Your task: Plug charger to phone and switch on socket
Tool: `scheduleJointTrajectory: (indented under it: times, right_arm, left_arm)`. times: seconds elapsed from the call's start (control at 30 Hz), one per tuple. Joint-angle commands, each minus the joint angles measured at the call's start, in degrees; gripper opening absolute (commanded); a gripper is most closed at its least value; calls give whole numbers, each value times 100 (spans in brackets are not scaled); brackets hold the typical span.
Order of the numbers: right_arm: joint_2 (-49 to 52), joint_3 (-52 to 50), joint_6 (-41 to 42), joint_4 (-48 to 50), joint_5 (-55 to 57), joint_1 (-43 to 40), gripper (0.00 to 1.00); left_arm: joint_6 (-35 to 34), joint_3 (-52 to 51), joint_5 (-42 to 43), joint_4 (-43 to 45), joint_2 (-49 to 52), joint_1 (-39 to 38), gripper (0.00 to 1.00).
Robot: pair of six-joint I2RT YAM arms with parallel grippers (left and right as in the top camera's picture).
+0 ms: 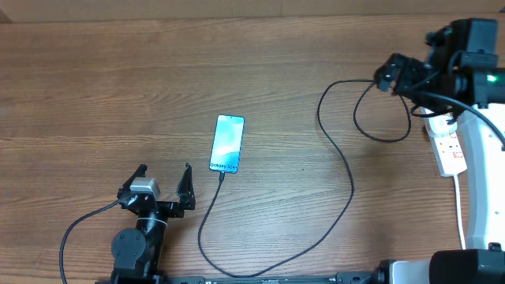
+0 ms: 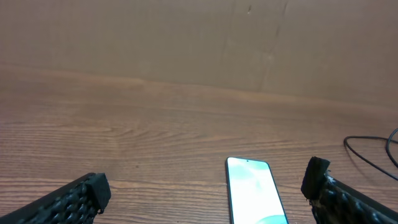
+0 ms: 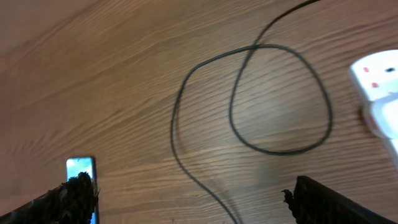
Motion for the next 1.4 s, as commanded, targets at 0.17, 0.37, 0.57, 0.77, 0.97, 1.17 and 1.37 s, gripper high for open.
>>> scheduleJointTrajectory:
  times: [0.17, 0.37, 0.57, 0.77, 0.97, 1.17, 1.37]
  right_arm:
    - [-22, 37, -9, 164, 170, 190, 100]
    - [-20, 13, -131, 166, 313, 190, 100]
    - [-20, -664, -1067, 461, 293, 382, 100]
    - [-20, -1792, -1099, 1272, 223, 474, 100]
    - [-20, -2931, -1099, 1884, -125, 525, 100]
    - [-22, -4328, -999, 3077, -155, 732, 100]
    - [-44, -5136, -883, 3923, 240, 833, 100]
  left_arm:
    - [109, -20, -9, -11, -70, 35, 100]
    - [109, -20, -9, -11, -70, 35, 99]
    - [109, -20, -9, -11, -70, 35, 99]
    - [109, -20, -9, -11, -70, 35, 100]
    - [109, -20, -9, -11, -70, 35, 100]
    - [109, -20, -9, -11, -70, 35, 100]
    - [109, -20, -9, -11, -70, 35, 99]
